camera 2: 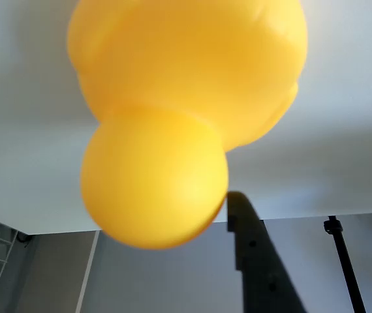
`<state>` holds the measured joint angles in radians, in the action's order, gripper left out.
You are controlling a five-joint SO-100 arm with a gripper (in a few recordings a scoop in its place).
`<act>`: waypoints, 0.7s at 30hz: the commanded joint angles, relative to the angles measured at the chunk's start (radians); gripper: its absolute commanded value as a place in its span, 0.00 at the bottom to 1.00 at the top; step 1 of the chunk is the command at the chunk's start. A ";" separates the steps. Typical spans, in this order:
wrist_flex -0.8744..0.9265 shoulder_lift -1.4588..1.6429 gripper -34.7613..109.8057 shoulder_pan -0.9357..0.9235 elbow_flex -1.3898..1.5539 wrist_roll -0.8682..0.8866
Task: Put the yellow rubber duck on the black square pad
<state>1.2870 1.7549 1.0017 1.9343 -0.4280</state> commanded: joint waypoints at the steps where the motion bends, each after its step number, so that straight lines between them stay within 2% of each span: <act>1: -0.009 0.023 0.54 0.014 -0.003 -0.015; 21: -0.020 0.026 0.54 -0.009 0.080 -0.018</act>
<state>1.2671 1.7564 0.9956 2.0080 -0.4280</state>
